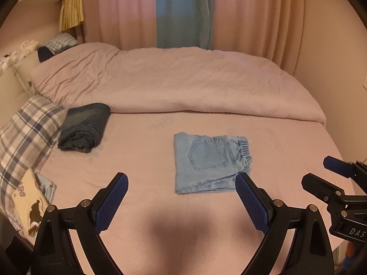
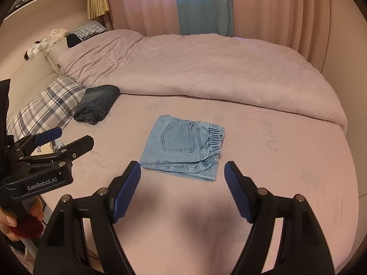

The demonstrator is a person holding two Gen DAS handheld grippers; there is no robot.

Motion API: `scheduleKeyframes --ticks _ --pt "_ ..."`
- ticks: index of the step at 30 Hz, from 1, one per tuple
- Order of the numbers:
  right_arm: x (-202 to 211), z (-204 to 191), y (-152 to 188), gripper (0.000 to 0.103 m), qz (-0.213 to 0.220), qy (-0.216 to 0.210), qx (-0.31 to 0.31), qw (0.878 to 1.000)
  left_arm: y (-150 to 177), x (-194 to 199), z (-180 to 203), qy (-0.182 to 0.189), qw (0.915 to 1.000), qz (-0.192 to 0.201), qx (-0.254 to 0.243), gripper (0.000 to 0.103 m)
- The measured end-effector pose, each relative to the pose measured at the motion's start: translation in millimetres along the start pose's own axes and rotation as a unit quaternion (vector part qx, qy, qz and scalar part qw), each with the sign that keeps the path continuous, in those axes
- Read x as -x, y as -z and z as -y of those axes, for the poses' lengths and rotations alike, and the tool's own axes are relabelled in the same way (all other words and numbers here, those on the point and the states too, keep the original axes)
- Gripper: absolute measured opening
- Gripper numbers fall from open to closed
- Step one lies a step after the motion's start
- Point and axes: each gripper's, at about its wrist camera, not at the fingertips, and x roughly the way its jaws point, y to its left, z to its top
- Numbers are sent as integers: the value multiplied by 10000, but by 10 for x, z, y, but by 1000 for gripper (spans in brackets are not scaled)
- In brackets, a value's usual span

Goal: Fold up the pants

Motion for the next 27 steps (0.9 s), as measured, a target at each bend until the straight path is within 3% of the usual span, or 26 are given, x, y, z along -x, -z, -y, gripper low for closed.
scheduleKeyframes --ticks 27 --pt "67 -54 59 75 -4 -94 38 9999 23 43 72 -3 9999 1 -118 94"
